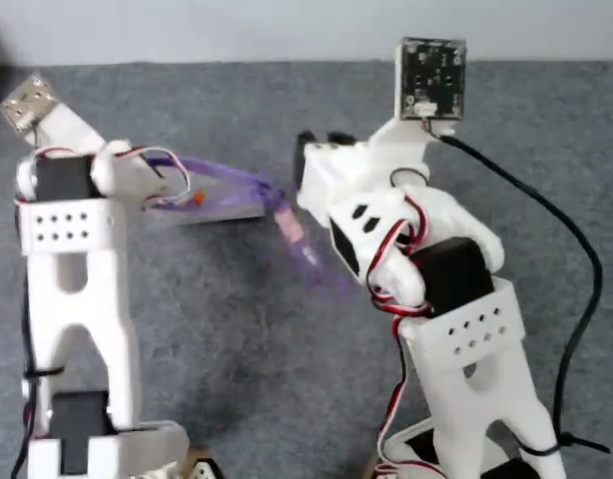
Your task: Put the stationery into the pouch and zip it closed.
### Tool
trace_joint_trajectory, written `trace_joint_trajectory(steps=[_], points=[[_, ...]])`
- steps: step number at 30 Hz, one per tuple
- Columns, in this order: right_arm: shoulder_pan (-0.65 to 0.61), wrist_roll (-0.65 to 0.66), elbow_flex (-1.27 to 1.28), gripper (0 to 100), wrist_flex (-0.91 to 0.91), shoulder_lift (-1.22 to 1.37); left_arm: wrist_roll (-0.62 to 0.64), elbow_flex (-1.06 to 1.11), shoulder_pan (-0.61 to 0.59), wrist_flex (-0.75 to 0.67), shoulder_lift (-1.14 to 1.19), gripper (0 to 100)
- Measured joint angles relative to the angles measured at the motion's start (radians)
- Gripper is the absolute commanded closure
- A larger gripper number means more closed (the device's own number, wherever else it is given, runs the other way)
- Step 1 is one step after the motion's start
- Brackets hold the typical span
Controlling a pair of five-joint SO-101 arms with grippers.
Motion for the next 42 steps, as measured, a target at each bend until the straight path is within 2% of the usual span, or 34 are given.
trace_joint_trajectory(steps=[6, 15, 23, 31, 42], points=[[0.003, 0.0, 0.0, 89.4, 0.14, 0.0, -0.002, -0.216, 0.0, 0.11, 0.126, 99], [0.08, 0.0, 0.0, 89.4, 0.282, 0.0, -0.055, -0.224, 0.092, 0.12, 0.101, 99], [0.117, -0.003, 0.0, 89.4, 0.396, 0.0, -0.061, -0.227, 0.1, 0.12, 0.14, 99], [0.121, -0.003, 0.0, 89.4, 0.433, 0.0, -0.06, -0.255, 0.098, 0.109, 0.227, 99], [0.121, -0.008, 0.0, 89.4, 0.433, 0.0, -0.038, -0.4, 0.028, 0.12, 0.313, 99]])
